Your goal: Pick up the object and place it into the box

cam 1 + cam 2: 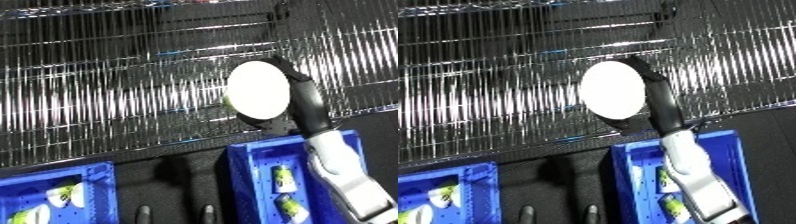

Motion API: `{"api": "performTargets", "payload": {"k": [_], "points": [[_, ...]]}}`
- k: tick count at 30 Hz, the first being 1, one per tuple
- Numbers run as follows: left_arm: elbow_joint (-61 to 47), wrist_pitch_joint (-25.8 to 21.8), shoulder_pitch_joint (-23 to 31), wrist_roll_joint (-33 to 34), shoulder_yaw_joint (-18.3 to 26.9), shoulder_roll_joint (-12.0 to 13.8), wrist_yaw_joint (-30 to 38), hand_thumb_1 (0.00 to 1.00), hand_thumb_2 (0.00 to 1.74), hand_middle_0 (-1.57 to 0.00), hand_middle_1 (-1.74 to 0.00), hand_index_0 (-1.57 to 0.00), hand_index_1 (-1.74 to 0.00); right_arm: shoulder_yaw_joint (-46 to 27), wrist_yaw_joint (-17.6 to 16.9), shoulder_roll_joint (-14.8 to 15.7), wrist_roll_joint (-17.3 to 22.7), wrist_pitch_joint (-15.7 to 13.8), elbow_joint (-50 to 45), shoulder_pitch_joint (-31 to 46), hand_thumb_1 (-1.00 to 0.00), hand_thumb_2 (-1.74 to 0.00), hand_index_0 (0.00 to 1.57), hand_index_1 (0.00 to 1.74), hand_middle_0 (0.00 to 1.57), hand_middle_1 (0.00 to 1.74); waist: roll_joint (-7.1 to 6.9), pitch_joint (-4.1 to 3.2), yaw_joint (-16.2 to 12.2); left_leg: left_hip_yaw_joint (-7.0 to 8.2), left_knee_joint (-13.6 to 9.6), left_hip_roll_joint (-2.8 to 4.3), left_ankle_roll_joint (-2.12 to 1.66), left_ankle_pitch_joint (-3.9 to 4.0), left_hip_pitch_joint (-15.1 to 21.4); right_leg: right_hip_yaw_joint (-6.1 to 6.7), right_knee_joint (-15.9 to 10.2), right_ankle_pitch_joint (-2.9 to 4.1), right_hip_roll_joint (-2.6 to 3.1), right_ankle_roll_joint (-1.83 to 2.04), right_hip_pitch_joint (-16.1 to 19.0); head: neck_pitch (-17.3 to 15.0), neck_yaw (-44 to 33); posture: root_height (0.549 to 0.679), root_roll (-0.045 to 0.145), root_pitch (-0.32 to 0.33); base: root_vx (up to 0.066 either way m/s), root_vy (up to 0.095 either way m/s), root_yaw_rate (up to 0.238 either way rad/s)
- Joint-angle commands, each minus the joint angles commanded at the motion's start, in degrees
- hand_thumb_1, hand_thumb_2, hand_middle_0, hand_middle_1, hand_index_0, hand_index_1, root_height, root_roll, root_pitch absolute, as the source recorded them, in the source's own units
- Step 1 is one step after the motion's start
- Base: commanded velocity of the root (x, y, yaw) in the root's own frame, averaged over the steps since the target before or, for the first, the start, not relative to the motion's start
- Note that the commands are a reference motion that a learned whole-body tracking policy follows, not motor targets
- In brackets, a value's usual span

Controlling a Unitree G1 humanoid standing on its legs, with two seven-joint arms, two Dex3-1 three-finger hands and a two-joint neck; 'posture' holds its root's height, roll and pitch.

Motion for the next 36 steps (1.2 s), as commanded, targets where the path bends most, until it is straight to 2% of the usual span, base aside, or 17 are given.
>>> {"api": "performTargets", "payload": {"k": [6,9,11,13,18,24,31,36], "points": [[1.1,-0.6,0.3,-1.1,2.4,-0.8,1.1,0.0,0.0,0.0,0.0,0.0,0.0,-5.5,-5.2,-0.5,-2.1,-1.9,-9.0,9.2,-0.75,-1.3,1.18,1.3,1.18,1.3,-1.36,0.0,-3.1,1.38,0.8,0.57,0.18,-1.02,0.2,1.22,-1.3,0.67,0.83,0.28,0.2,0.1,0.5,0.651,0.066,0.145,-0.05,0.041,-0.238],[2.2,-1.1,0.9,-1.6,4.0,-1.2,1.6,0.0,0.0,0.0,0.0,0.0,0.0,-8.1,-6.8,-0.8,-3.6,-3.4,-11.8,14.8,-0.75,-1.3,1.18,1.3,1.18,1.3,-2.07,0.0,-4.7,1.94,1.0,0.88,0.21,-1.65,1.2,1.98,-1.9,0.71,1.25,0.29,1.1,-0.4,1.0,0.651,0.064,0.137,-0.032,0.063,-0.252],[3.1,-1.4,1.3,-1.9,5.0,-1.6,2.0,0.0,0.0,0.0,0.0,0.0,0.0,-9.9,-7.4,-0.8,-3.3,-4.6,-12.6,18.6,-0.75,-1.3,1.18,1.3,1.18,1.3,-2.62,0.0,-5.7,2.31,0.8,1.13,0.22,-1.98,2.3,2.41,-2.3,0.64,1.51,0.35,2.0,-0.6,1.2,0.652,0.062,0.128,-0.032,0.048,-0.236],[4.0,-1.7,1.3,-2.1,5.9,-1.8,2.4,0.0,0.0,0.0,0.0,0.0,0.0,-11.5,-7.5,-0.5,-1.8,-5.8,-12.9,22.1,-0.75,-1.3,1.18,1.3,1.18,1.3,-3.16,0.0,-6.6,2.74,0.5,1.43,0.2,-2.2,3.3,2.71,-2.7,0.6,1.7,0.47,2.9,-0.9,1.6,0.653,0.06,0.121,-0.034,0.028,-0.199],[5.4,-2.0,0.8,-2.7,7.7,-1.9,2.8,0.0,0.0,0.0,0.0,0.0,0.0,-15.1,-6.4,0.6,5.0,-8.4,-9.8,29.4,-0.75,-1.3,1.18,1.3,1.18,1.3,-4.2,0.0,-8.3,3.71,0.2,1.99,0.2,-2.83,5.4,3.14,-3.8,0.59,2.1,0.6,5.2,-2.0,6.6,0.656,0.055,0.102,-0.036,0.006,-0.152],[6.3,-2.9,1.3,-3.0,7.6,-1.9,2.5,0.0,0.0,0.0,0.0,0.0,0.0,-18.1,-2.2,0.8,12.9,-10.7,-0.1,33.4,-0.75,-1.3,1.18,1.3,1.18,1.3,-4.13,0.0,-8.9,4.02,-0.5,1.95,0.36,-3.24,7.3,3.32,-4.6,0.86,2.26,0.71,6.9,-1.5,14.9,0.658,0.054,0.086,-0.019,-0.003,-0.083],[7.8,-3.2,1.4,-3.4,6.7,-1.9,1.3,0.0,0.0,0.0,0.0,0.0,0.0,-19.8,3.3,0.5,20.8,-11.3,12.8,32.7,-0.4,-0.7,0.63,0.7,0.63,0.7,-2.98,0.0,-8.6,3.93,-0.9,1.24,0.46,-3.45,8.2,3.33,-5.1,1.07,2.25,0.5,7.6,-1.7,23.2,0.659,0.059,0.077,-0.014,-0.007,-0.013],[9.0,-3.6,1.3,-3.2,5.7,-2.0,-0.1,0.0,0.0,0.0,0.0,0.0,0.0,-21.1,5.1,0.1,22.2,-10.4,19.6,31.6,-0.15,-0.26,0.24,0.26,0.24,0.26,-1.8,0.0,-8.2,3.61,-0.8,0.56,0.52,-3.51,8.6,3.3,-5.1,1.05,2.0,0.33,7.9,-2.9,26.8,0.659,0.065,0.069,0.011,-0.009,0.046]]}}
